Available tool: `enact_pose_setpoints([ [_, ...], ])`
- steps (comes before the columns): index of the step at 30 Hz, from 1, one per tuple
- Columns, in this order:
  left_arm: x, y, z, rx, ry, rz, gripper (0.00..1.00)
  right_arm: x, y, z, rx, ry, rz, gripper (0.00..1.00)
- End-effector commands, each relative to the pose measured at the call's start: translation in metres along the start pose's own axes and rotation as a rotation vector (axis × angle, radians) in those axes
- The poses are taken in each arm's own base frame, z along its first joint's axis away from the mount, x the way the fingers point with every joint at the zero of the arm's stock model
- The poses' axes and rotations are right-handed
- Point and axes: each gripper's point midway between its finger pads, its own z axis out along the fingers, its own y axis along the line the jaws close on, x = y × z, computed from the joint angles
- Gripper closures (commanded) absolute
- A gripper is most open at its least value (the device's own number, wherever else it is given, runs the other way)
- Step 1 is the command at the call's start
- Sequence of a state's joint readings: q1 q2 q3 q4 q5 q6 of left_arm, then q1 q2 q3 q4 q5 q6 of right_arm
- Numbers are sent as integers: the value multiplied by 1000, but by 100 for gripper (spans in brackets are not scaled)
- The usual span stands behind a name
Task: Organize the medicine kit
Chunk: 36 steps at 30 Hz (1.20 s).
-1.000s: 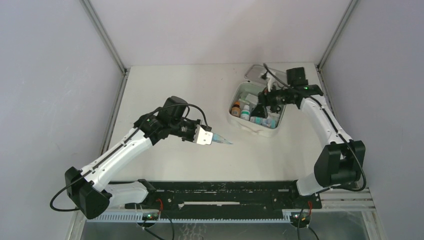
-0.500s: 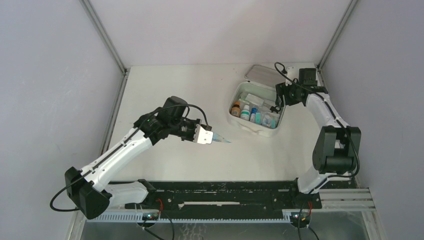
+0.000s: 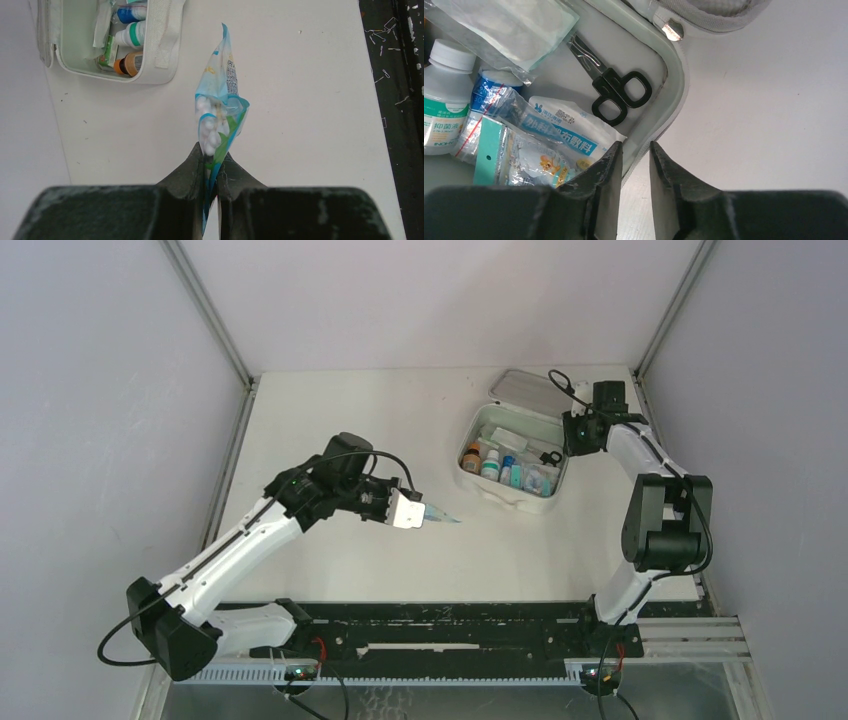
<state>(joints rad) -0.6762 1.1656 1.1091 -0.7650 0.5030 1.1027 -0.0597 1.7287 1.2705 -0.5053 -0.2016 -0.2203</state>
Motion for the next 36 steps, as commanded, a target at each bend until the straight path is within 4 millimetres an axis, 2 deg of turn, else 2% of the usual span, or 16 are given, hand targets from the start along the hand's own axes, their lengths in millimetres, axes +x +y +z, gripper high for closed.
enact_pose_setpoints([
  [1, -12, 16, -13, -68, -22, 51, 88, 7, 10, -2, -11, 16, 28, 76],
  [4, -12, 16, -13, -70, -19, 51, 87, 9, 12, -4, -3, 21, 23, 81],
  [9, -13, 16, -15, -69, -20, 51, 87, 28, 12, -5, 18, 62, 19, 85],
  [13, -13, 15, -15, -68, -21, 52, 87, 39, 13, -7, 22, 81, 17, 84],
  [15, -13, 16, -15, -71, -22, 54, 87, 44, 13, -9, 22, 95, 22, 81],
  [18, -14, 15, -16, -72, -26, 55, 87, 46, 14, -13, 26, 95, 25, 76],
  [25, -15, 15, -17, -74, -27, 61, 87, 46, 17, -16, 15, 97, 37, 75],
  [29, -14, 16, -18, -78, -23, 63, 87, 50, 24, -15, -8, 114, 30, 81],
  [36, -13, 16, -22, -93, -14, 82, 86, 61, 53, -21, -77, 151, 10, 86],
])
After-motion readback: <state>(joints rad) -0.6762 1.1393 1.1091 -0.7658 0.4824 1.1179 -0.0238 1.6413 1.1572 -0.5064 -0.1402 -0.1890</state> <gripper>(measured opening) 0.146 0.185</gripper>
